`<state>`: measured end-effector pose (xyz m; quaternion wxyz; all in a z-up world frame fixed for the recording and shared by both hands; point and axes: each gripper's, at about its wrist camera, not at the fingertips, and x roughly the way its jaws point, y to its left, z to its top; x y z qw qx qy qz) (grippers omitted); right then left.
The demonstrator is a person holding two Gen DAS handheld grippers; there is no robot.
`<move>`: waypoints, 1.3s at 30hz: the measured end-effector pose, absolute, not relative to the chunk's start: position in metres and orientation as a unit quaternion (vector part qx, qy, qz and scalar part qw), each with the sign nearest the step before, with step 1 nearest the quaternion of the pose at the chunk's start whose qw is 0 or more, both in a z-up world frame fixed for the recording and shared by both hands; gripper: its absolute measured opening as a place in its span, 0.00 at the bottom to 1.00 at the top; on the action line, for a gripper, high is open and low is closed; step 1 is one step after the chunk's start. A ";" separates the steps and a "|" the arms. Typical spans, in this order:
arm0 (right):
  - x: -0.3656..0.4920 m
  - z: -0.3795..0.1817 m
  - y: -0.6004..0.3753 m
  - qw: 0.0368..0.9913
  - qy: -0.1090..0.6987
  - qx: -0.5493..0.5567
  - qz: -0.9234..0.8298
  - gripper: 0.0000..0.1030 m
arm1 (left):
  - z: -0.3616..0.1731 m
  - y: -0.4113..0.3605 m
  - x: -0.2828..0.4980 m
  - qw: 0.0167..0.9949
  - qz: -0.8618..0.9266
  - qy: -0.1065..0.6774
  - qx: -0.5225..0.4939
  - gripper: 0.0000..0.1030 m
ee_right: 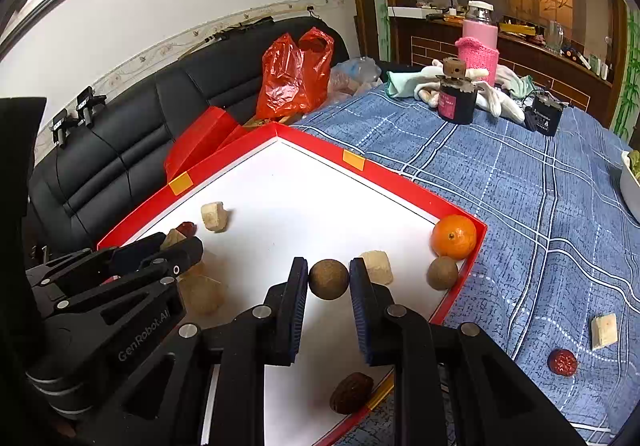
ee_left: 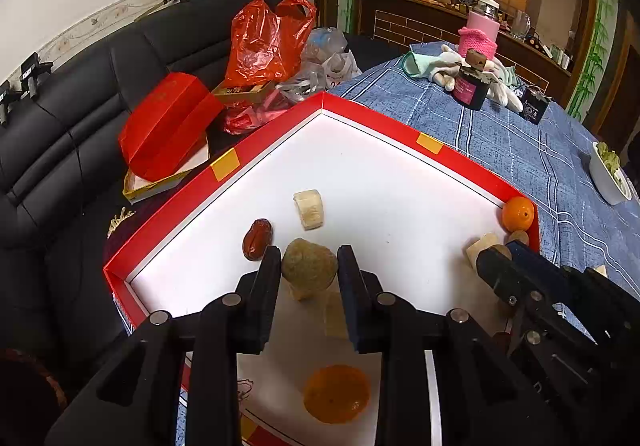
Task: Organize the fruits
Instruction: 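Lower the pastry and brown fruit into the tray and open both grippers, then move both open grippers back to the white cube and red date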
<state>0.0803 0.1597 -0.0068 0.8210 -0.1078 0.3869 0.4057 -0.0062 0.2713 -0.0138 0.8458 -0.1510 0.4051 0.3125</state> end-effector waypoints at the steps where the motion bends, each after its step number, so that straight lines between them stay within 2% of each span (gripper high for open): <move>1: 0.080 -0.007 0.160 0.821 0.387 -0.108 0.405 0.21 | -0.014 0.271 -0.006 0.846 0.313 0.405 -0.151 0.26; 17: 0.078 -0.004 0.160 0.822 0.385 -0.107 0.406 0.22 | 0.000 0.278 -0.009 0.852 0.312 0.385 -0.170 0.27; 19: 0.077 -0.001 0.159 0.822 0.383 -0.107 0.407 0.52 | 0.009 0.277 -0.014 0.858 0.324 0.362 -0.169 0.37; 20: 0.076 0.002 0.158 0.824 0.377 -0.105 0.409 0.56 | 0.014 0.275 -0.016 0.860 0.332 0.349 -0.165 0.52; 21: 0.074 0.006 0.155 0.829 0.368 -0.102 0.408 0.58 | 0.019 0.272 -0.019 0.864 0.338 0.336 -0.161 0.63; 23: 0.072 0.014 0.148 0.834 0.359 -0.091 0.408 0.59 | 0.027 0.264 -0.020 0.872 0.339 0.317 -0.153 0.70; 32: 0.088 0.037 0.050 0.874 0.328 -0.057 0.353 0.61 | 0.035 0.204 0.000 0.909 0.242 0.315 -0.123 0.71; 39: 0.138 0.006 -0.034 0.886 0.375 -0.055 0.269 0.61 | 0.025 0.144 0.025 0.920 0.169 0.341 -0.089 0.71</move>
